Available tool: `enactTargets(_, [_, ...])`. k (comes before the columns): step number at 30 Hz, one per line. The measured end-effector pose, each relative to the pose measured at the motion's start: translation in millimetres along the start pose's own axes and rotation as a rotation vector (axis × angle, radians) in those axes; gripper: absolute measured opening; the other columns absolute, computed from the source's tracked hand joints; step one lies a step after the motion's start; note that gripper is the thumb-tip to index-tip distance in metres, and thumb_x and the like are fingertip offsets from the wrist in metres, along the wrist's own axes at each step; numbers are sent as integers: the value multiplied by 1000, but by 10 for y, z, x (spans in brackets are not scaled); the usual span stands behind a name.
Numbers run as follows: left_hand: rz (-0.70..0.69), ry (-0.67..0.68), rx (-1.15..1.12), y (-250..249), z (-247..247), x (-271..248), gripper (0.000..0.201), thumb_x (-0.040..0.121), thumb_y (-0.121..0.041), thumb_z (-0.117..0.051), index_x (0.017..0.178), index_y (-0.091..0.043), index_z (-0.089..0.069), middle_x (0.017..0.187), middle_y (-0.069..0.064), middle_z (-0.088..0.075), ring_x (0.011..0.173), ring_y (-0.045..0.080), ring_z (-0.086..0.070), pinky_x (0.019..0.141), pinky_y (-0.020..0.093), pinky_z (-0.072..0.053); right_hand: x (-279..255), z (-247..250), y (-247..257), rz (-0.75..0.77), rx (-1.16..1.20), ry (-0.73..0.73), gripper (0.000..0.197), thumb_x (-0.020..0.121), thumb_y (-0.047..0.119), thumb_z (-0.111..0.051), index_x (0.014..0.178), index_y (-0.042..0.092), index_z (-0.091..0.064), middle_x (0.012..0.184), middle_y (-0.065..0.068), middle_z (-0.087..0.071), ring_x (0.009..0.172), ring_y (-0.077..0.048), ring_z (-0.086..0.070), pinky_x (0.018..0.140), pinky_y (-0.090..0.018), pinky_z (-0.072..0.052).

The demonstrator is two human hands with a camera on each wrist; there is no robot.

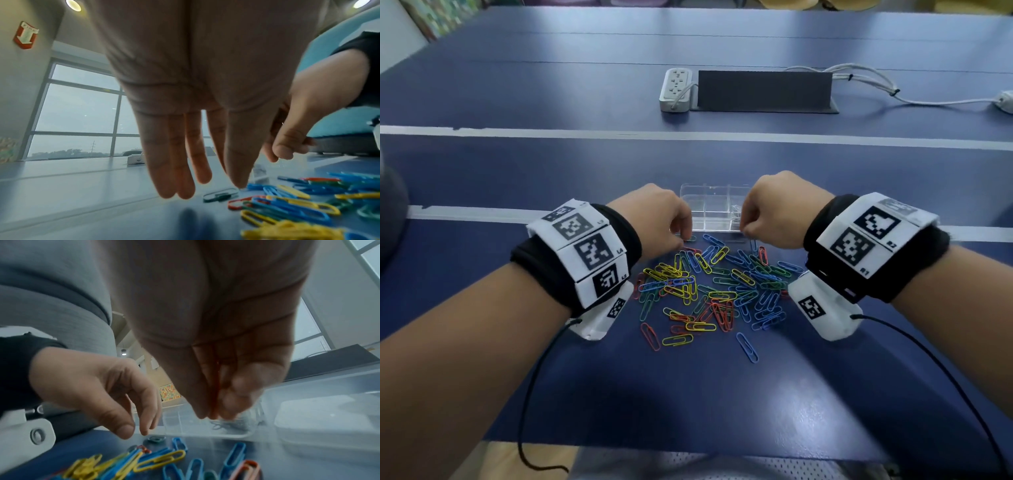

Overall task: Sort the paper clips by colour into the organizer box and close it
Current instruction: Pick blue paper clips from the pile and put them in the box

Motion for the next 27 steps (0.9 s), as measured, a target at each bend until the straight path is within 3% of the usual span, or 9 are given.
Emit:
enactTargets(2, [-6,-2,46,-21,-31,21,16,85,-19,-58,94,-21,-72,88,-2,-63,92,18,-62,80,25,-45,30,-31,-37,-42,-62,-1,17,82,19,-61,86,7,-72,78,-12,-66,79,-32,-64,66,-29,-49])
enactTargets(5, [-19,-29,90,-88,-55,71,19,86,-28,-56,92,-23,-74,91,2,-66,91,24,-63,81,35,-53,40,-101,-62,-78,-130,25,16,82,21,-62,87,7,-70,66,-7,-55,74,-32,-59,63,-28,-43])
enactTargets(7, [0,-32,106,-138,-66,100,23,85,-37,-58,90,-21,-74,86,4,-65,85,26,-63,74,35,-54,30,-143,-64,-83,-149,36,15,82,19,-63,88,8,-70,65,-6,-53,73,-32,-59,63,-29,-43])
enactTargets(10, [34,4,126,-205,-123,148,30,83,-43,-63,91,-17,-74,83,2,-56,84,26,-61,68,32,-48,8,-169,-57,-79,-147,37,14,81,16,-61,90,9,-70,75,-10,-59,77,-33,-61,65,-29,-44])
enactTargets(14, [23,-4,98,-266,-140,182,19,82,-32,-66,91,-16,-72,90,5,-60,91,29,-64,77,37,-54,-20,-181,-10,-39,-118,34,18,81,12,-59,95,11,-70,94,-14,-67,86,-34,-63,72,-31,-50])
enactTargets(18, [-2,23,91,-288,-194,170,11,81,-21,-63,83,-14,-71,87,6,-64,88,29,-65,78,39,-56,-52,-153,8,-19,-84,41,19,81,17,-61,97,19,-69,99,-10,-67,94,-32,-63,75,-29,-49])
enactTargets(20, [-3,23,74,-268,-208,160,13,80,-22,-61,80,-13,-70,90,8,-69,86,29,-65,76,36,-56,-85,-114,-12,-33,-20,42,17,82,19,-59,94,23,-71,93,-5,-70,94,-28,-63,77,-27,-48])
enactTargets(24, [0,5,49,-232,-190,144,15,80,-21,-59,76,-10,-67,83,8,-68,84,28,-64,68,29,-48,-154,-113,-68,-91,102,74,23,86,19,-48,83,23,-71,61,0,-65,83,-22,-67,73,-25,-52])
enactTargets(27, [-1,-11,29,-231,-169,124,14,79,-22,-58,66,-17,-57,70,-1,-57,76,23,-57,65,26,-41,-171,-134,-16,-74,118,73,18,83,23,-54,81,22,-71,68,-3,-67,81,-22,-65,75,-26,-52])
Point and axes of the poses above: each hand's wrist, its own x-axis towards the middle knuckle, its own z-axis out of the back of the hand, y = z × x, the point moved 9 cm from there along x, towards the middle knuckle
